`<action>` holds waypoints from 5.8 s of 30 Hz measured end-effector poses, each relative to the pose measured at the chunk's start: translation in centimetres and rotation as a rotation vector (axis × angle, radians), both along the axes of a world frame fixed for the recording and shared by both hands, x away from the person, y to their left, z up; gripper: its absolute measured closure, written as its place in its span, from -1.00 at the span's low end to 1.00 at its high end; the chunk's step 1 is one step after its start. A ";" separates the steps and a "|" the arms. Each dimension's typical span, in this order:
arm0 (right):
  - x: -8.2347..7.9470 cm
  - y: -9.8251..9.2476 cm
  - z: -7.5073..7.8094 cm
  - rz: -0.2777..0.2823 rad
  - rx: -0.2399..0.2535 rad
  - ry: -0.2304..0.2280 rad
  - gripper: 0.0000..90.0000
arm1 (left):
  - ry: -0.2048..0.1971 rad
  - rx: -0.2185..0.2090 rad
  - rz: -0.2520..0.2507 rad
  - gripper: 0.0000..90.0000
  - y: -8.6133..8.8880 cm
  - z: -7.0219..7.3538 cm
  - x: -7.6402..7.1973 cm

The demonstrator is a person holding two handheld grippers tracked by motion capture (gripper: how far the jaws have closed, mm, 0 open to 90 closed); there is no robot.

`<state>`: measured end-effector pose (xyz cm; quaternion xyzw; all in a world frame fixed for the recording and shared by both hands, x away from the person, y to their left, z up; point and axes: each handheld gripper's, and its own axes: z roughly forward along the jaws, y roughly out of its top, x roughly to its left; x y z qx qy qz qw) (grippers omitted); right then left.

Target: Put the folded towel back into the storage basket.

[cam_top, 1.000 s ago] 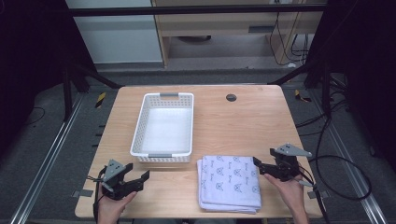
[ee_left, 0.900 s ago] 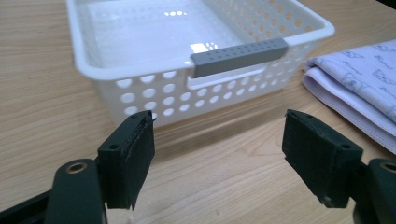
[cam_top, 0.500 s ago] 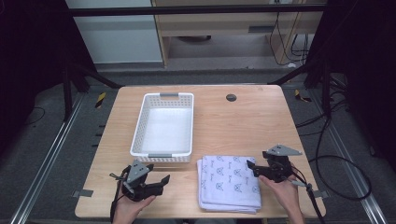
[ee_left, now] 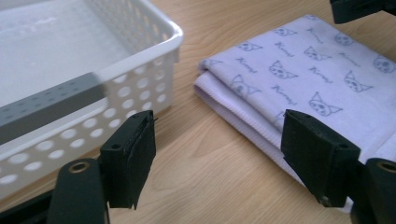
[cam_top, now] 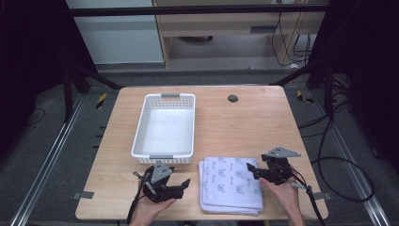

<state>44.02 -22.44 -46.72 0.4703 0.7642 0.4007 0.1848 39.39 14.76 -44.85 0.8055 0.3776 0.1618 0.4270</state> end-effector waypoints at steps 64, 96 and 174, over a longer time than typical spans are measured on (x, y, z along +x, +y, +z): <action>1.2 0.6 -2.9 0.003 0.010 0.180 -0.10 | 0.168 0.095 -0.058 -0.55 -6.2 -5.0 0.8; 1.0 1.5 -2.0 0.033 0.011 0.198 0.52 | 0.232 0.045 -0.146 0.57 -7.0 -4.3 0.6; -0.9 5.1 10.4 0.061 0.138 -0.179 0.55 | -0.052 -0.137 -0.135 0.72 -1.6 6.5 -0.3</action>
